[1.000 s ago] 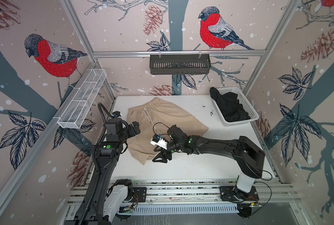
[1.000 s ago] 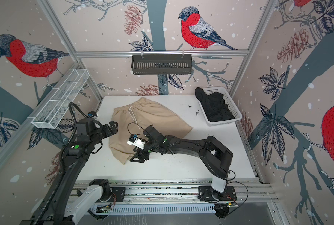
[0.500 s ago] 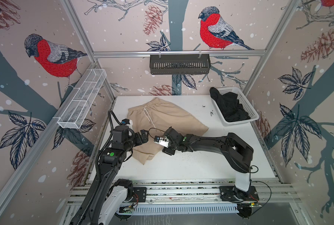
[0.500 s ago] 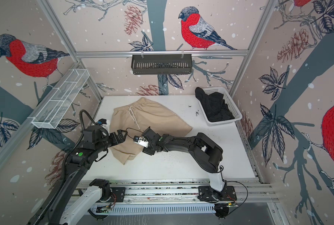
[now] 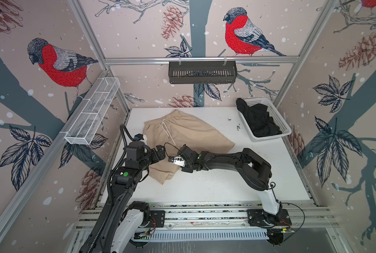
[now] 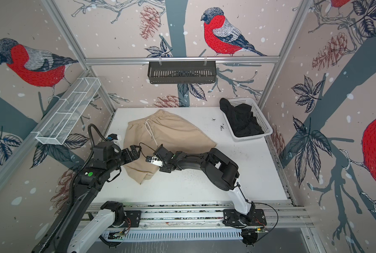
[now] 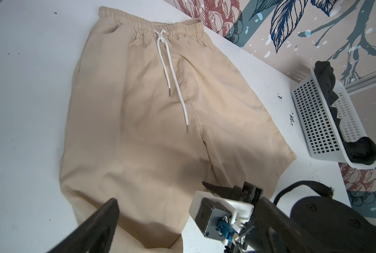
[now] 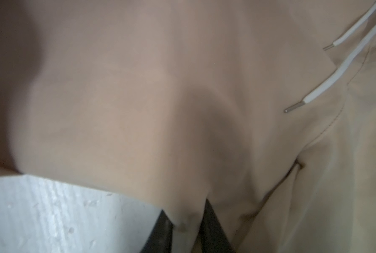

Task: Fold and stack the shorts

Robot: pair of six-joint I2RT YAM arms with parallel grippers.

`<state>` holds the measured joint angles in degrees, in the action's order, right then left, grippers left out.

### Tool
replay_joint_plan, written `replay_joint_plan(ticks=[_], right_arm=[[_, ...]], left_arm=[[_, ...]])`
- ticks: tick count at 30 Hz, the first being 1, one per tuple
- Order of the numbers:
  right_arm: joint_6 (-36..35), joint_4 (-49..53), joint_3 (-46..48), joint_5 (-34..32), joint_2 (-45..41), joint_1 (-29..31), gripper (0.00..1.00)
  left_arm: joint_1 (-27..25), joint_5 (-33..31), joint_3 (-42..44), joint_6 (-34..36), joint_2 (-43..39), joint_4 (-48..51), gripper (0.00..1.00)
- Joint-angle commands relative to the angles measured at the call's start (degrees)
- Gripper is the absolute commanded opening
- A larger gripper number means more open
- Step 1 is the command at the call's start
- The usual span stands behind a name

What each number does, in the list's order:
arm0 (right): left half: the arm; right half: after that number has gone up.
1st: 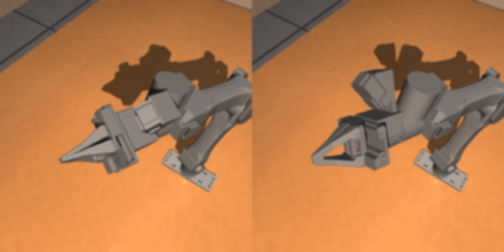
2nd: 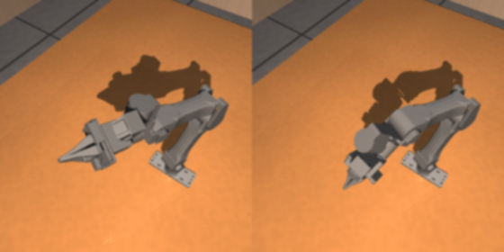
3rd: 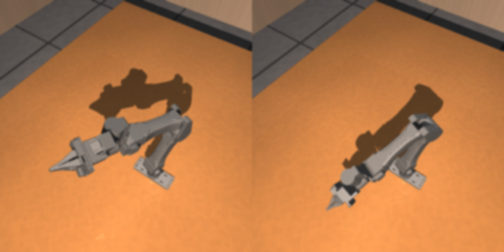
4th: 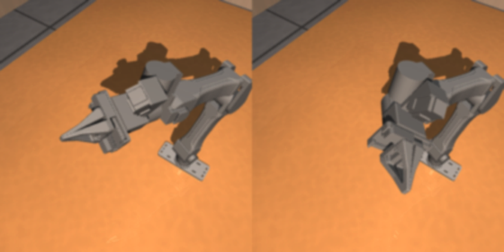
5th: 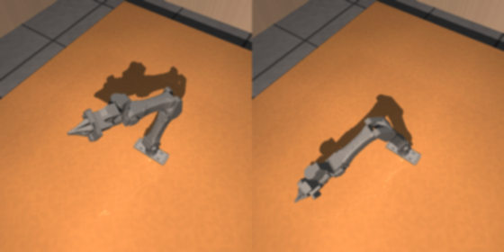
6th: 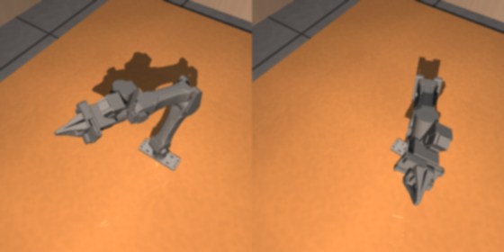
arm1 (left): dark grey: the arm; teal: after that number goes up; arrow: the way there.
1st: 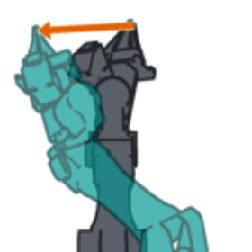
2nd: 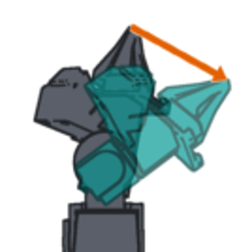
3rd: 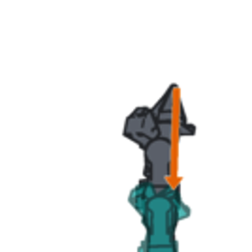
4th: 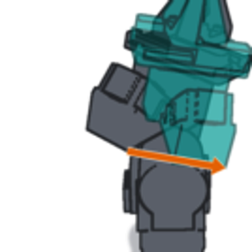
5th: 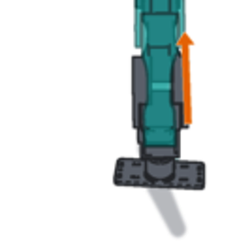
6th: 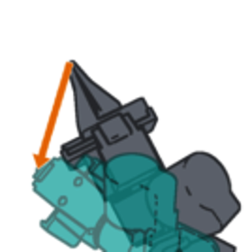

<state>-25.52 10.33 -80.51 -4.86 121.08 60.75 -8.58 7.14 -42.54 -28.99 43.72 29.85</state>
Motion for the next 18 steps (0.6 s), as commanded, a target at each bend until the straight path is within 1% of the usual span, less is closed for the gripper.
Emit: replay_joint_plan(ticks=[1, 4, 7, 9, 11, 12, 14, 16, 18], right_arm=[[0.07, 8.31, -2.61, 3.78, 0.5, -0.56, 0.04], [1.46, 17.3, -7.98, 12.83, 0.62, -2.3, 0.03], [2.46, 28.47, -16.2, 24.75, 2.42, -4.73, 0.03], [2.09, 36.52, -22.53, 32.07, 4.61, -6.0, 0.03], [0.14, 44.54, -27.89, 36.82, 7.05, -6.55, 0.04], [-0.49, 47.1, -29.89, 38.16, 8.1, -6.69, 0.04], [-2.89, 54.64, -34.71, 41.01, 11.25, -7.16, 0.07], [-3.88, 59.3, -37.98, 42.02, 13.76, -7.74, 0.08], [-4.0, 61.78, -40.13, 41.19, 15.14, -8.41, 0.08]], left_arm=[[0.64, -1.61, -1.04, 1.53, -0.13, 0.26, 0.98], [2.07, -1.28, -1.79, 2.6, 0.13, 0.89, 0.98], [4.74, 0.82, -2.1, 3.65, 0.22, 1.36, 0.98], [6.26, 2.15, -2.03, 4.16, 0.3, 1.36, 0.98], [6.53, 2.5, -1.87, 4.51, 0.78, 1.36, 0.98], [6.6, 2.54, -1.76, 4.5, 1.0, 1.34, 0.98], [6.6, 3.3, -1.33, 4.6, 1.51, 0.93, 0.98], [6.6, 3.82, -1.03, 4.66, 1.96, 0.56, 0.98], [6.6, 3.96, -1.05, 4.74, 2.24, 0.48, 0.98]])
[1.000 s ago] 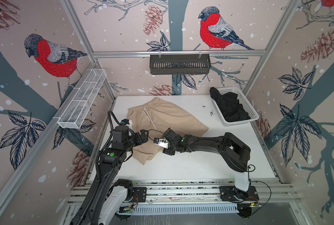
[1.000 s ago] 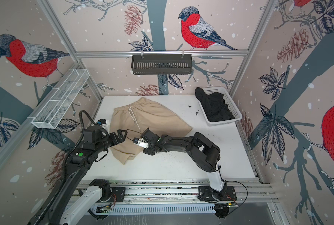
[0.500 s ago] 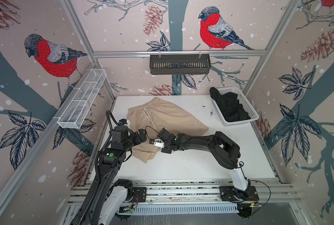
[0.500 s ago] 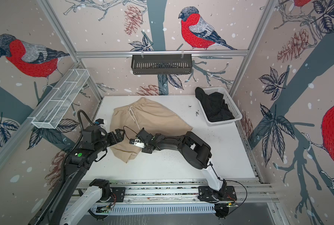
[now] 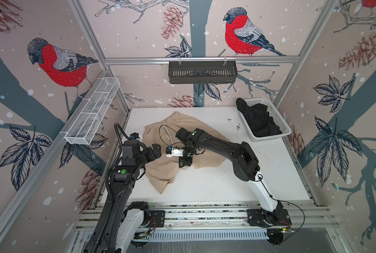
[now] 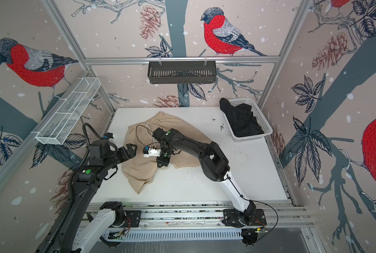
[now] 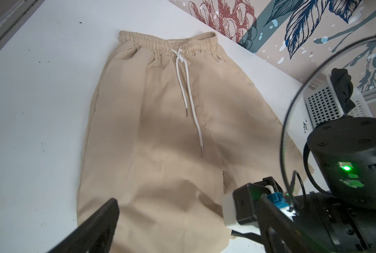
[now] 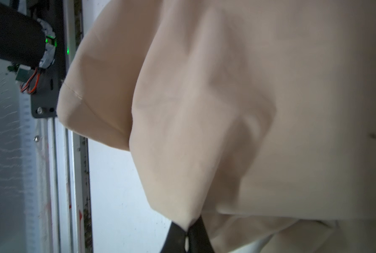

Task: Fold and stack the shorts

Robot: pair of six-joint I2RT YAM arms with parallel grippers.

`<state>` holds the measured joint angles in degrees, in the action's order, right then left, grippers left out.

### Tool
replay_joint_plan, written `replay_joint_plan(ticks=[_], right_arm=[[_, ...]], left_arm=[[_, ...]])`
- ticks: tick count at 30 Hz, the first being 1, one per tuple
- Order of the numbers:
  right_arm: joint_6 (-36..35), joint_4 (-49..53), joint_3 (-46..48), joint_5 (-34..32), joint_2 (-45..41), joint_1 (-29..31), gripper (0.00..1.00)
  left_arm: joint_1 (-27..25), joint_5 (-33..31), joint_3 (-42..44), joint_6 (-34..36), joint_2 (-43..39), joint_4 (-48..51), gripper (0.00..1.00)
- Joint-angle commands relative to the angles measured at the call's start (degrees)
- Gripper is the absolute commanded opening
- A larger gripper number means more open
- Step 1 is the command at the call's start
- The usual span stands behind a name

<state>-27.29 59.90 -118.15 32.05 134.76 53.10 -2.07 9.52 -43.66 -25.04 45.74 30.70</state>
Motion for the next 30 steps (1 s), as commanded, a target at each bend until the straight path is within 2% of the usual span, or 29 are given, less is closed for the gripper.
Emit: replay_joint_plan(ticks=[1, 3, 5, 7, 9, 14, 16, 18, 21, 23, 30], right_arm=[[-1.87, 12.41, -2.91, 3.55, 1.43, -1.08, 0.1], [-0.38, 11.33, -4.17, 1.75, 1.06, -1.82, 0.19], [3.49, 7.02, -5.63, -3.34, 0.12, -2.32, 0.53], [7.71, 0.11, -4.33, -8.59, -2.4, -2.64, 0.58], [12.18, -10.05, 1.8, -9.6, -7.79, -3.52, 0.64], [20.08, -33.88, 28.36, -3.69, -26.96, -5.48, 0.66], [24.08, -39.75, 38.07, -4.53, -33.43, -6.8, 0.66], [28.91, -45.36, 47.81, -5.4, -39.98, -9.27, 0.67], [34.21, -48.86, 58.37, -5.69, -46.73, -12.46, 0.67], [35.33, -49.38, 63.54, -5.18, -50.28, -12.66, 0.67], [40.77, -53.99, 77.97, -8.0, -59.66, -10.83, 0.67]], left_arm=[[0.11, 1.56, -0.02, 0.86, 0.23, -0.41, 0.98], [0.11, 1.47, -0.18, 0.96, 0.23, -0.54, 0.98], [0.18, 1.64, -0.2, 1.13, 0.64, -0.73, 0.98], [0.19, 1.96, 0.34, 0.9, 1.17, -1.52, 0.98], [0.18, 3.39, 1.87, -0.07, 1.46, -3.9, 0.98], [-0.64, 13.56, 6.73, -1.57, 3.3, -16.89, 0.98], [-3.68, 13.33, 6.01, -0.84, 6.24, -19.09, 0.98], [-9.0, 10.64, 3.41, 1.31, 11.1, -18.93, 0.98], [-13.33, 12.95, 1.14, 1.96, 18.25, -20.39, 0.98], [-14.63, 13.75, 0.94, 1.74, 21.7, -21.68, 0.98], [-15.97, 14.35, -0.04, 2.95, 33.32, -27.38, 0.98]])
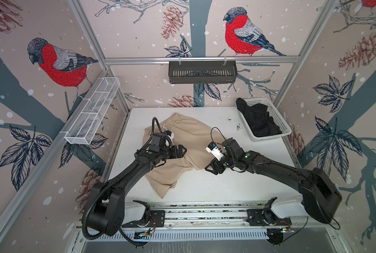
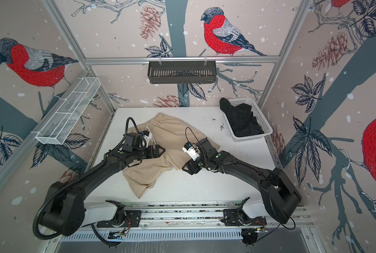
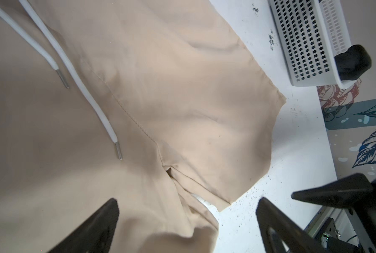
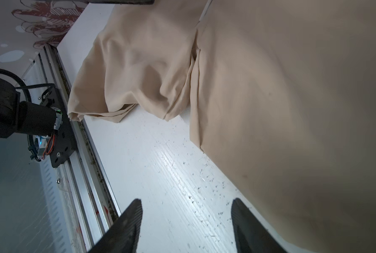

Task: Fold and stack the shorts

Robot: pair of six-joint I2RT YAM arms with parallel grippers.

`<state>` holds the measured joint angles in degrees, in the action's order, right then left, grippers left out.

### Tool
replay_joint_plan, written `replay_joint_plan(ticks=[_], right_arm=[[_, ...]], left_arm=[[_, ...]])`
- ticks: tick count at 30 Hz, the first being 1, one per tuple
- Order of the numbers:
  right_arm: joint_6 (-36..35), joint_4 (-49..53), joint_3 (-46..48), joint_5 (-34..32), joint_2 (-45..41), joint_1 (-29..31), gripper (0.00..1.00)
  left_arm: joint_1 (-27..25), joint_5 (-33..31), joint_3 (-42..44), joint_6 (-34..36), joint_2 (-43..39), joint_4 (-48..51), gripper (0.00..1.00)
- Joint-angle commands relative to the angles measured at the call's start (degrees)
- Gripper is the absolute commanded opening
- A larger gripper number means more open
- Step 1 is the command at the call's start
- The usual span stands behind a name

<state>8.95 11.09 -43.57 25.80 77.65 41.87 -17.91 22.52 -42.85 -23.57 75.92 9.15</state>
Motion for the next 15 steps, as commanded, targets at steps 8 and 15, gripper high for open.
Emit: replay_joint_plan(ticks=[8, 15], right_arm=[[12.56, -8.41, 9.78, -7.38, -3.38, -2.84, 0.67], [7.82, -12.57, 6.29, -4.31, 1.51, 1.9, 0.65]], left_arm=[[-0.2, 4.28, -3.82, 1.74, 14.55, -12.86, 0.98], [1.08, 1.78, -13.4, 3.52, 24.95, -11.15, 0.98]])
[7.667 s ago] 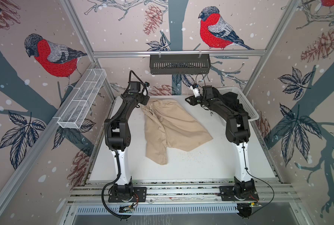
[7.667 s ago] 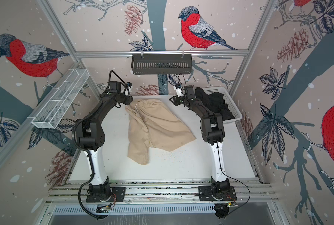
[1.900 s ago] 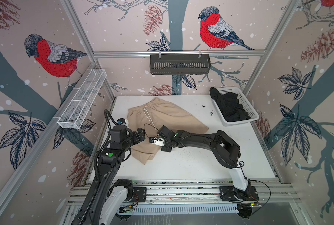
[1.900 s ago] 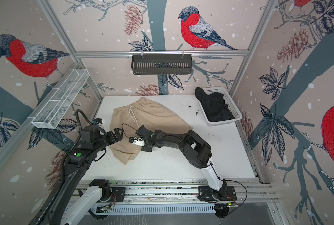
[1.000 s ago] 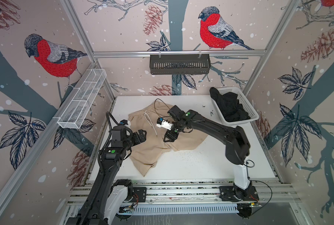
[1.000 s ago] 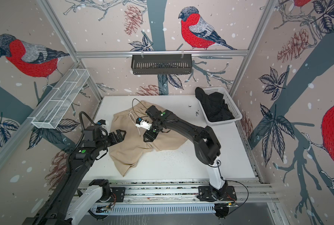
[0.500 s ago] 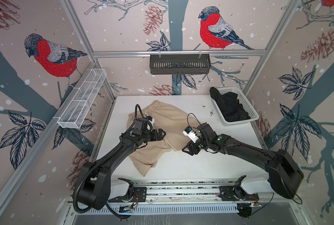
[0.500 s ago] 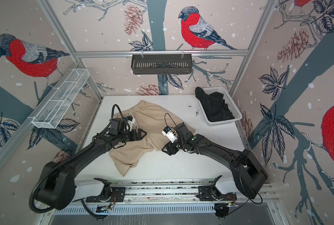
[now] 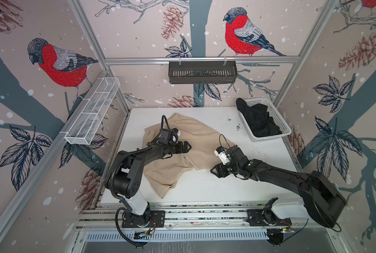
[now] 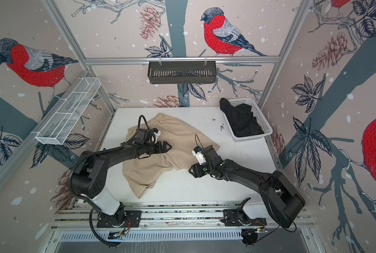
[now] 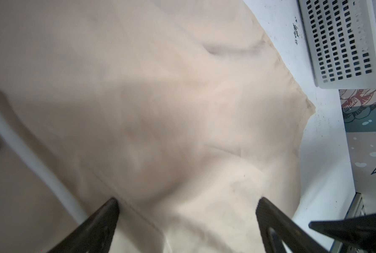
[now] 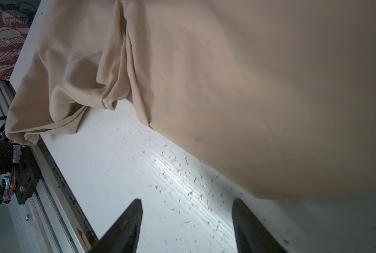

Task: Fold and stack the shorts

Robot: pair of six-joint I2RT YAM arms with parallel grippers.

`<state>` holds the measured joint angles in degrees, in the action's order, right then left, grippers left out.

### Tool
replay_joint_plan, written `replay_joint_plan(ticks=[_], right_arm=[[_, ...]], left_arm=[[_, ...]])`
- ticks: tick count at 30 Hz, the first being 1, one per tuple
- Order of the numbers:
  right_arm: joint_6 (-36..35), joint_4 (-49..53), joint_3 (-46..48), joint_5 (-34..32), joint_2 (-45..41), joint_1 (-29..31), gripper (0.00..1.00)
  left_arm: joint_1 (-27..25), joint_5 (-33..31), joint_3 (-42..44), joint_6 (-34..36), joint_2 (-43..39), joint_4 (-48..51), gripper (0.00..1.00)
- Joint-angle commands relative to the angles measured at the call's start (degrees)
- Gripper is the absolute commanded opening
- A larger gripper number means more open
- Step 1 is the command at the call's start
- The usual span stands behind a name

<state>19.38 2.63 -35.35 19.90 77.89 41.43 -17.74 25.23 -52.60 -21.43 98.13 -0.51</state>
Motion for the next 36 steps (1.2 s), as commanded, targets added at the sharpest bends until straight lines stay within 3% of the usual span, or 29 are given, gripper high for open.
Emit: replay_joint_plan(ticks=[1, 4, 8, 25, 28, 33, 36], right_arm=[[-3.81, -4.86, -2.86, 1.74, 2.45, 3.98, 0.65], [-5.56, -10.52, -4.86, 3.02, 6.84, 8.92, 0.64], [-4.77, -18.09, -7.76, 6.41, 14.71, 13.02, 0.63], [-6.57, -22.98, -16.86, 5.09, 28.95, 13.9, 0.62], [-6.32, -22.82, -18.45, 7.27, 30.15, 13.94, 0.47], [-7.38, -19.45, -21.07, 8.54, 30.59, 13.69, 0.09], [-7.99, -16.22, -23.2, 9.71, 30.22, 13.29, 0.02]], left_arm=[[1.55, -0.18, -4.24, 1.46, 4.27, -1.2, 0.98], [2.91, 2.6, -7.68, 0.54, 5.93, -2.12, 0.98], [3.46, 1.79, -7.66, 1.29, 3.33, -0.55, 0.98], [7.62, -3.95, 4.31, -0.1, -13.83, 5.41, 0.98], [8.15, -5.49, 6.2, -0.93, -14.97, 5.18, 0.98], [9.12, -6.36, 6.98, -1.0, -14.89, 5.01, 0.98], [9.21, -6.5, 6.96, -0.73, -15.52, 5.02, 0.98]])
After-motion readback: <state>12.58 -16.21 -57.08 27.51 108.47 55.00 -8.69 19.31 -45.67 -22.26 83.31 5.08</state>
